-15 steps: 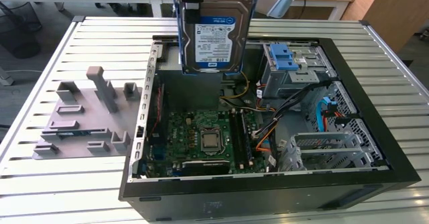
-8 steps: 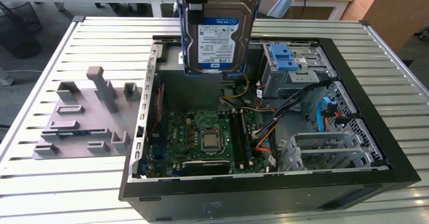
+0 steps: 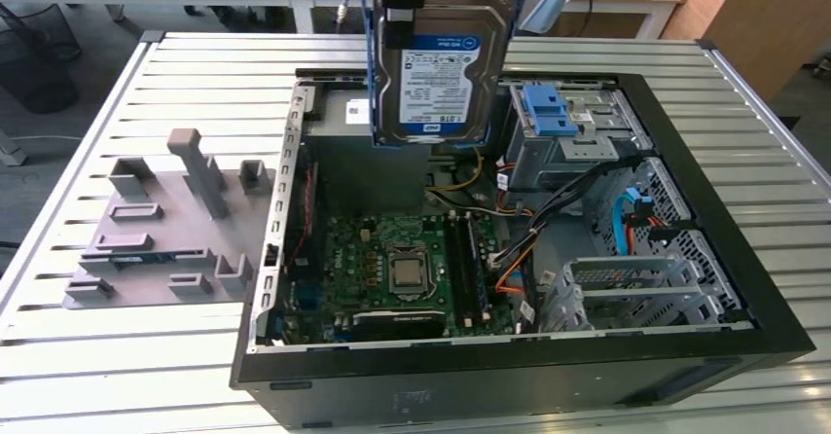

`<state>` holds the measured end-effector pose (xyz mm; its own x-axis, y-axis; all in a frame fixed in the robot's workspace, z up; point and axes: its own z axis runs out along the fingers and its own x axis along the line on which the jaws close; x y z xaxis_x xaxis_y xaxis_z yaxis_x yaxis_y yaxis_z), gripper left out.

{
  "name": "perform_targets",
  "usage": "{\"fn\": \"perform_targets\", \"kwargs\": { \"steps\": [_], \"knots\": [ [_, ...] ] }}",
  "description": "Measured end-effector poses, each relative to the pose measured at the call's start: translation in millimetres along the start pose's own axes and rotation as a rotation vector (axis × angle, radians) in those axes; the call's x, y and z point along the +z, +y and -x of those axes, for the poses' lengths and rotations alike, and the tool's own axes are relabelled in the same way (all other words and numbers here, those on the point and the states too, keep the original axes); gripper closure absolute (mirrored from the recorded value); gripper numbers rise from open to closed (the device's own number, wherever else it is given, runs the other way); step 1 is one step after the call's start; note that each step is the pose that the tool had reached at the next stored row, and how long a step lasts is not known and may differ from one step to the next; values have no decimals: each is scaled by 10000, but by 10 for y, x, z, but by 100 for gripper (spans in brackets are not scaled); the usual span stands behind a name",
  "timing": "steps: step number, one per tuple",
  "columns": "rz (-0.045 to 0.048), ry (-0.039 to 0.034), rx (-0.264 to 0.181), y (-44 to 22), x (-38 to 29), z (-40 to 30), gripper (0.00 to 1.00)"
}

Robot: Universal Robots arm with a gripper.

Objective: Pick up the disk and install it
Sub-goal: 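Pick up the disk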

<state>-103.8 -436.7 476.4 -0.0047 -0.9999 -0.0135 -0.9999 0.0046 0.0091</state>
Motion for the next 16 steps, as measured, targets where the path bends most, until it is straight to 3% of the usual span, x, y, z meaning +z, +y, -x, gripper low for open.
{"fn": "perform_targets", "kwargs": {
  "steps": [7,16],
  "knots": [
    [0,0,0,-141,-2,-33,64],
    [0,0,19,-207,-3,-137,64]
  ]
}}
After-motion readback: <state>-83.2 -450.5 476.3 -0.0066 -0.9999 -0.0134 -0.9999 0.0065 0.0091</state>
